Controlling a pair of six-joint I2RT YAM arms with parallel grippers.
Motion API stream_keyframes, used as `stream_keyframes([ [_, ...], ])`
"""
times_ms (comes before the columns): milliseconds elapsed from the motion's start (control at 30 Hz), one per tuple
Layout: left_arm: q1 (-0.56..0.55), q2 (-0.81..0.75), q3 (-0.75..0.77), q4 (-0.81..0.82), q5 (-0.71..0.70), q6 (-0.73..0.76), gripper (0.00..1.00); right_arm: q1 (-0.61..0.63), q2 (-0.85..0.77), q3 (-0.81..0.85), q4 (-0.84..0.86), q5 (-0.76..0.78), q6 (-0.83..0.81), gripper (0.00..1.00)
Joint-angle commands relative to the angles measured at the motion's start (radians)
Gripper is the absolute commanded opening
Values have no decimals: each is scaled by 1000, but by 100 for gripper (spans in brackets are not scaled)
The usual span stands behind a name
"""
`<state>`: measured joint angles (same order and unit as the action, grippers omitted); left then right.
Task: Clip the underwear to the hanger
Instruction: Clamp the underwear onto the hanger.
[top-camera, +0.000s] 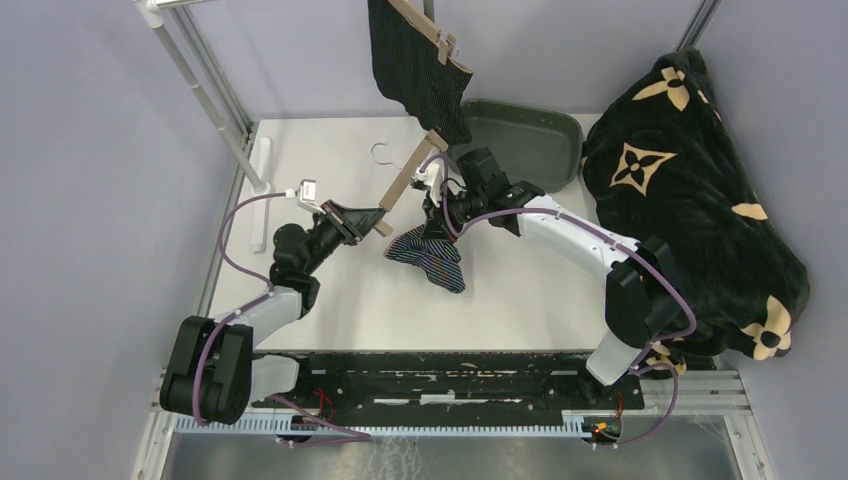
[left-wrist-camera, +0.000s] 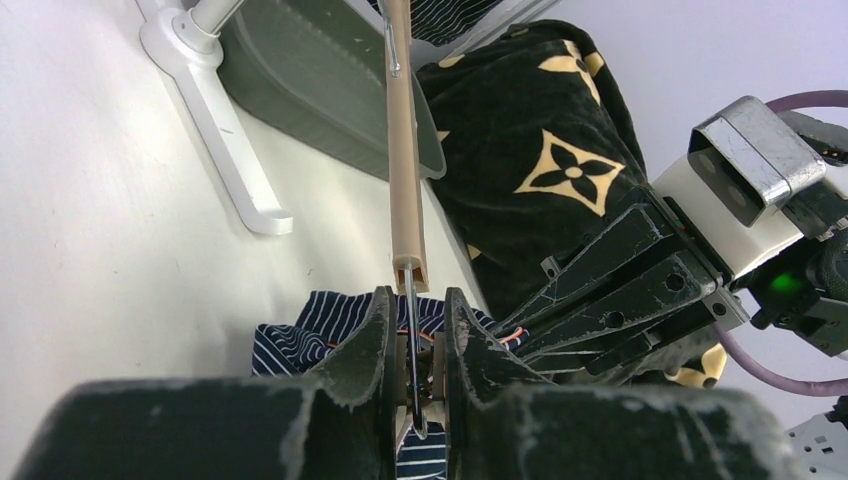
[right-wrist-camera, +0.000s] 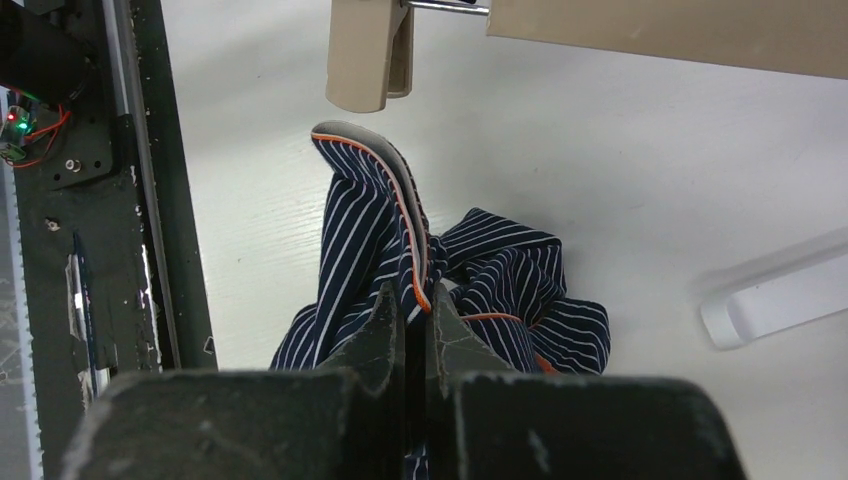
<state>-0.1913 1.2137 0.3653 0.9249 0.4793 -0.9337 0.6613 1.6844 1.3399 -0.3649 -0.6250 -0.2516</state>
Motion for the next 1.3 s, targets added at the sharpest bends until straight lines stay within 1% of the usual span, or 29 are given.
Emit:
stream_keyframes([
  [0, 3, 10, -1, 123, 32, 60, 3, 6, 5, 58, 17, -40, -14, 1],
  [733, 2, 74, -20, 261, 75, 56, 3, 7, 34, 123, -6, -78, -23, 1],
  [933, 3, 65, -36, 293, 56, 68, 3, 7, 38, 130, -15, -93, -29, 1],
  [1067, 2, 49, -49, 311, 26, 101, 3, 6, 39, 139, -24, -94, -32, 1],
  [1267, 2, 38, -78, 381, -12, 133, 3, 7, 54, 162, -39, -96, -33, 1],
])
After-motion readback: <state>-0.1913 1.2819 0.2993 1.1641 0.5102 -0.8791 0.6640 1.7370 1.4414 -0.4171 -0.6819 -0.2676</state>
